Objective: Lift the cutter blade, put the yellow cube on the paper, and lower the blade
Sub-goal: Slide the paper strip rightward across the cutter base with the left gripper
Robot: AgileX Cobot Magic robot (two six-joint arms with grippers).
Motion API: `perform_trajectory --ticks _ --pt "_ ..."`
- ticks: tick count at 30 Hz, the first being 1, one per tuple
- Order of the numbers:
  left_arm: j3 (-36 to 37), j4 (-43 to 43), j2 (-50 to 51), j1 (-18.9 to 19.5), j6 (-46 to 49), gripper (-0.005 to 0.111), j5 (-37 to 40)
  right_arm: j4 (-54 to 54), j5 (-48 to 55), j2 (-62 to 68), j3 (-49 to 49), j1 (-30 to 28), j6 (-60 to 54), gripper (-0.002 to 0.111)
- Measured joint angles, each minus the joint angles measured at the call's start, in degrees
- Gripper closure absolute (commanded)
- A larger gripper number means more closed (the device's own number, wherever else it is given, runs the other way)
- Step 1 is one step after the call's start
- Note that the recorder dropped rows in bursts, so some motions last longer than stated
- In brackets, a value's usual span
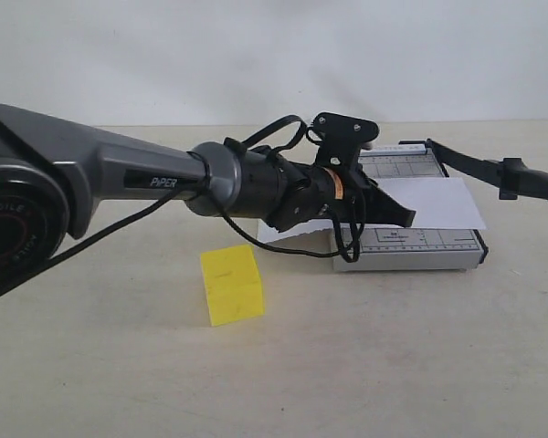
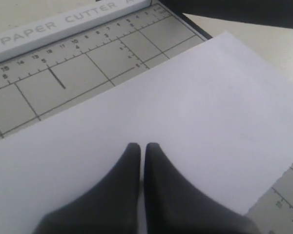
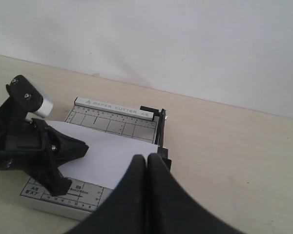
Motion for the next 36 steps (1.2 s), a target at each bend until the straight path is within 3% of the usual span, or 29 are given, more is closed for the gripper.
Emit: perform_trajectory --ticks 9,36 --pt "-11.8 0.0 5.3 -0.8 0.0 0.102 7.4 0.0 1.2 0.0 0.0 0.0 0.0 0.108" --pt "-12.4 -0.2 6.8 -2.3 -2.5 0.102 2.9 -0.1 1.7 0.0 0.0 0.0 0.0 0.108"
